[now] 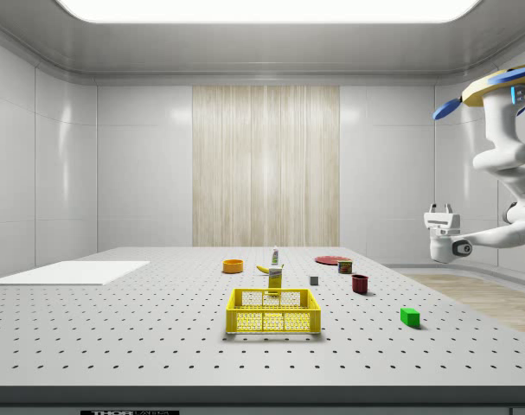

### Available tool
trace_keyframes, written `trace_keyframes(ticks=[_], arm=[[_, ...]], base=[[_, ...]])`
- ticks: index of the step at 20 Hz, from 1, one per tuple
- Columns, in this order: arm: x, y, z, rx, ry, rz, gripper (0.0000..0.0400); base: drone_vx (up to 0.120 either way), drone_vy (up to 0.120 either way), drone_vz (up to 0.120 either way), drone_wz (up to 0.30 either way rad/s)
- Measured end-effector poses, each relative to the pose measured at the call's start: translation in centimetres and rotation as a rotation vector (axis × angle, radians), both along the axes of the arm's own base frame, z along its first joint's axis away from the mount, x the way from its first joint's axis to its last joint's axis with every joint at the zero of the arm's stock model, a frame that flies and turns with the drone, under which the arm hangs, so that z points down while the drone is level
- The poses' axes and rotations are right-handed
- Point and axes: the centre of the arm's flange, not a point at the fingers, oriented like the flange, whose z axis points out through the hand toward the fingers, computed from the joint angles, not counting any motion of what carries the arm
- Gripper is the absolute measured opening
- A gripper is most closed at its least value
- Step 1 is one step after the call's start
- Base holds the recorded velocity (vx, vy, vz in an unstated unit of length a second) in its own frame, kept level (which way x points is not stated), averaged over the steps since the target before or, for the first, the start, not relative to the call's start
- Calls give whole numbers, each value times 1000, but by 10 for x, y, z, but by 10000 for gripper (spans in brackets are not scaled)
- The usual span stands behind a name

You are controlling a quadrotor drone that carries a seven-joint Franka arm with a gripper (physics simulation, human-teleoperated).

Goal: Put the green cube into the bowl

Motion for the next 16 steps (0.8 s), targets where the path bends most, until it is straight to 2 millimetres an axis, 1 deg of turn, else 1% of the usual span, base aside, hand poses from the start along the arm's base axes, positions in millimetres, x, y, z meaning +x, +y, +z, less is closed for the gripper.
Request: trace_keyframes(ticks=[6, 16], arm=[[1, 0, 9, 0, -5, 0, 400], [0, 0, 12, -1, -12, 0, 400]], base=[[0, 120, 0, 0], [0, 120, 0, 0]])
